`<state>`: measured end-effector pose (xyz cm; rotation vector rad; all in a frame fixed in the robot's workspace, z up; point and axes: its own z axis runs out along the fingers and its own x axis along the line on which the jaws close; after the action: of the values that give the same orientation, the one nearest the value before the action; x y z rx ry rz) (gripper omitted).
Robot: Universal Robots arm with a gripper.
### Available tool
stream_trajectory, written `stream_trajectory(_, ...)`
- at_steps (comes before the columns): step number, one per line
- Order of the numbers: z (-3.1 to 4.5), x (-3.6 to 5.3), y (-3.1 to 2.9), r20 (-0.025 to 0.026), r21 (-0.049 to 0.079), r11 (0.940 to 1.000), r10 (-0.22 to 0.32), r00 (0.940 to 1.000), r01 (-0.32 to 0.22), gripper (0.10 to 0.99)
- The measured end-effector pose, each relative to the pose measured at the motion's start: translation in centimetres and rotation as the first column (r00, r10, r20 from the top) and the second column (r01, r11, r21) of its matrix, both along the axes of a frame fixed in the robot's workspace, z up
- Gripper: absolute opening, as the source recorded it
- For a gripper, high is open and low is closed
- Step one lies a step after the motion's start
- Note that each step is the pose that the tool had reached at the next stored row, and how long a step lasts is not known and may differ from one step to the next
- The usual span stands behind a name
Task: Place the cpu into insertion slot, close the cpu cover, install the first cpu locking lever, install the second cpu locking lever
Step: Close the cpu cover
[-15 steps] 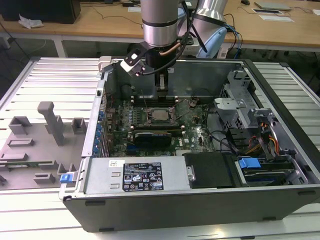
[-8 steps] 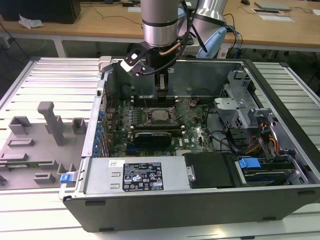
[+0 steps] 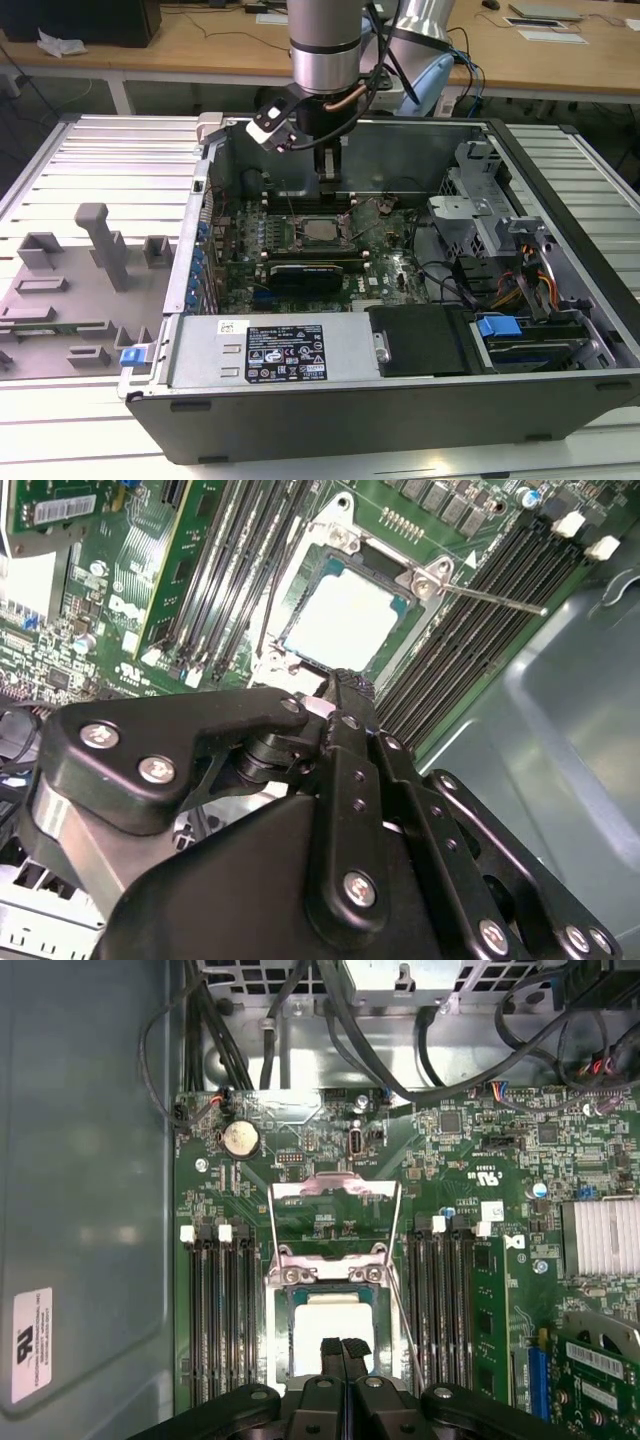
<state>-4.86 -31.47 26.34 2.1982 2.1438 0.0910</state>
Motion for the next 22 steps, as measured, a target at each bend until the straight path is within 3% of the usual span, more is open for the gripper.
stream_trajectory(19, 0.00, 2.45, 0.00, 0.0000, 0.000, 1.0000, 0.000, 1.0000, 0.000, 0.106)
stream_trajectory(22, 0.00, 3.31, 0.00, 0.0000, 0.000, 1.0000, 0.000, 1.0000, 0.000, 0.106)
